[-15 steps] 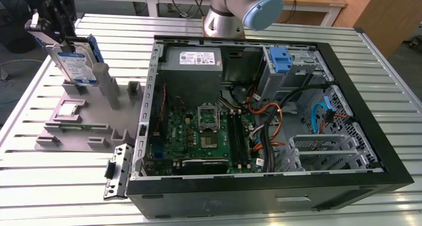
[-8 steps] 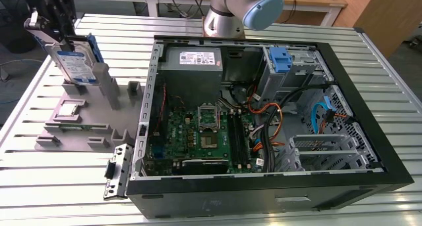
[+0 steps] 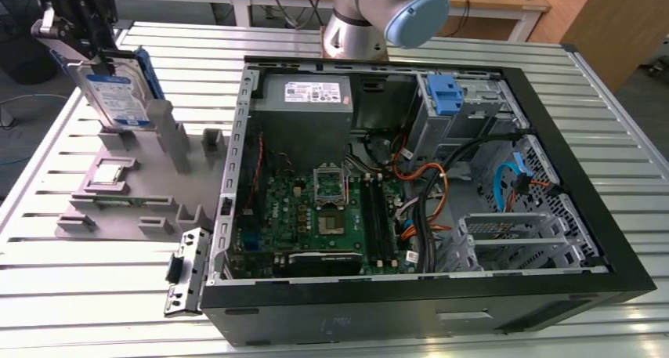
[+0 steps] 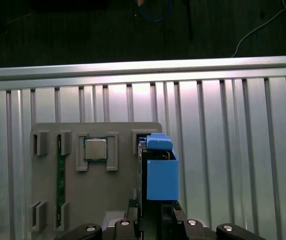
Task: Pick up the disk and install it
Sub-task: 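Pick up the disk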
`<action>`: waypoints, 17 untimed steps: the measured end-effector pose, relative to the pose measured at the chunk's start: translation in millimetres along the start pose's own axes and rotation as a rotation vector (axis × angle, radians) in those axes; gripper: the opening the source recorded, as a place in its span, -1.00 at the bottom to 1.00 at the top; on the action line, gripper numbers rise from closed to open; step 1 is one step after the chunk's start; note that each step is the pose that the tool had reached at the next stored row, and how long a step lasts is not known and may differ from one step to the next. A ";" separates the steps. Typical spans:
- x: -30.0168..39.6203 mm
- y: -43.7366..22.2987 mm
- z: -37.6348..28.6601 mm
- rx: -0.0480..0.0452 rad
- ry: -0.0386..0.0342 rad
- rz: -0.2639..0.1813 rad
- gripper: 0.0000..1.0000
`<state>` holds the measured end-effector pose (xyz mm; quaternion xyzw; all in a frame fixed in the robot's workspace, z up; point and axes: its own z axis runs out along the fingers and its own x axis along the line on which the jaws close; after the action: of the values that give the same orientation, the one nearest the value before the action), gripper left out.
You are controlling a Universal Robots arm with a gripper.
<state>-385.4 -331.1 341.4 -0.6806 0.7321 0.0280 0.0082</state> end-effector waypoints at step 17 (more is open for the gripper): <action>-0.6 0.4 -12.9 0.0002 -0.0001 0.000 -0.30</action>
<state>-385.4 -331.1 354.2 -0.6806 0.7321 0.0280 0.0083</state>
